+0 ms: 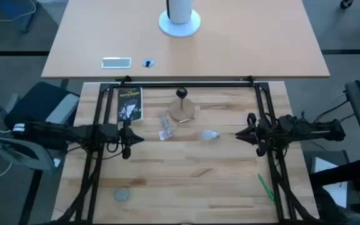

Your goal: Screw lightbulb

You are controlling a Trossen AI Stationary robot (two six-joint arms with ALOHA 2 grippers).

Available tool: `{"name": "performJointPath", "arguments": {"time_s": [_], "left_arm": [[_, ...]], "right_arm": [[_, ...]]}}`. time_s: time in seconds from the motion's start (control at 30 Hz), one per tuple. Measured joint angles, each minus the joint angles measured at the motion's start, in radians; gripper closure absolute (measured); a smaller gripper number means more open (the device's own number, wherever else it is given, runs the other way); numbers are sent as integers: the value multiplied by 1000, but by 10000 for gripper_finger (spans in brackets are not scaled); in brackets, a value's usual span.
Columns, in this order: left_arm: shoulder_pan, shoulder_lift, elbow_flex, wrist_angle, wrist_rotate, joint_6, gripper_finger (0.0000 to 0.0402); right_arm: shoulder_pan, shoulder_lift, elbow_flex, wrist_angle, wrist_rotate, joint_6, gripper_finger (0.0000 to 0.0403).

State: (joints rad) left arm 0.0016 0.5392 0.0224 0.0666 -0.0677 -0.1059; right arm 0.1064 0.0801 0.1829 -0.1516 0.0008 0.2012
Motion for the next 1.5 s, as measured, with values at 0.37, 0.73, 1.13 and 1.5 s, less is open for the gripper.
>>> {"name": "performJointPath", "arguments": {"time_s": [0.37, 0.73, 1.13, 1.5], "left_arm": [[0, 0, 0, 0, 0, 0, 401], [0, 0, 0, 0, 0, 0, 401], [0, 0, 0, 0, 0, 0, 401], [0, 0, 0, 0, 0, 0, 401]], "right_arm": [[0, 0, 0, 0, 0, 0, 330], [0, 0, 0, 0, 0, 0, 349], [0, 0, 0, 0, 0, 0, 340], [0, 0, 0, 0, 0, 0, 332]]}}
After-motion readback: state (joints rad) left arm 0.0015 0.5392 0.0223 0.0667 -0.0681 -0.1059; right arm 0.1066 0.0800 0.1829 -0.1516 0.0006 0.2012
